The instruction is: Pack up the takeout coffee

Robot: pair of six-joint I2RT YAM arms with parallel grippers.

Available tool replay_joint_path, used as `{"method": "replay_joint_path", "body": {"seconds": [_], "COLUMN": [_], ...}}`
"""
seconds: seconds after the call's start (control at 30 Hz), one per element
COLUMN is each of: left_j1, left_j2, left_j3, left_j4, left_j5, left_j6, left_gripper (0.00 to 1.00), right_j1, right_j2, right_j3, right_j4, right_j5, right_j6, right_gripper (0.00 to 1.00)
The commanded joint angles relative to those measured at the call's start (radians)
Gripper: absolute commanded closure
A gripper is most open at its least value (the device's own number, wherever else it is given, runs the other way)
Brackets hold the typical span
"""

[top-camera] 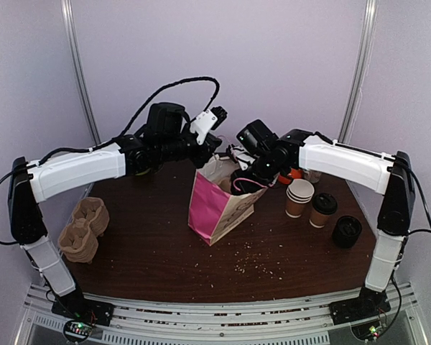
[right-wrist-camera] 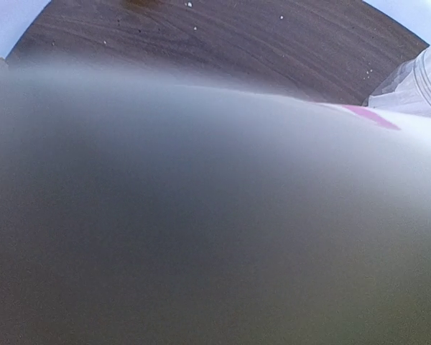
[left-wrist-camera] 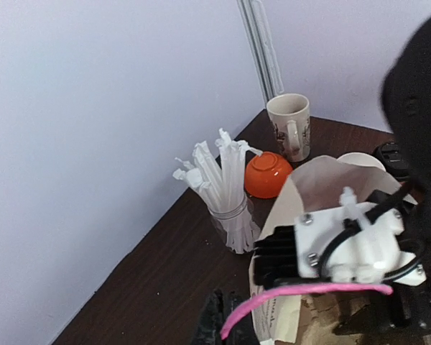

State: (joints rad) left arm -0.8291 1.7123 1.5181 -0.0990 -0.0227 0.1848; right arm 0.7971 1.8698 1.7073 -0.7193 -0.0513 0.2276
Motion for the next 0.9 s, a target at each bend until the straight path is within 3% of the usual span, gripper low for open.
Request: {"method": "replay_joint_path", "body": {"seconds": [0.0,0.47,0.87], "left_j1": [0.066,0.144,0.153], "left_j2": [-0.030,0.099,0.048], "left_j3": [-0.004,0.185,0.100], "left_j4": [0.031,-0.154,-0.089], "left_j5": [0.006,0.134,0.319], "left_j6": [-0.197,-0.432,-0.422], "left_gripper": [1.00,1.00,1.00], "right_j1": [0.000,-0.001,-0.021], "right_j2": [-0.089,-0.213,-0.253], "right_j3": [-0.105,-0.237,-0.266], "right_j4": [0.098,0.233,0.285], "right_j5": [0.026,-0.015,0.046], "right_j6": [0.045,-0.001,0.045], "right_gripper": [0.58,0.57,0.57]}}
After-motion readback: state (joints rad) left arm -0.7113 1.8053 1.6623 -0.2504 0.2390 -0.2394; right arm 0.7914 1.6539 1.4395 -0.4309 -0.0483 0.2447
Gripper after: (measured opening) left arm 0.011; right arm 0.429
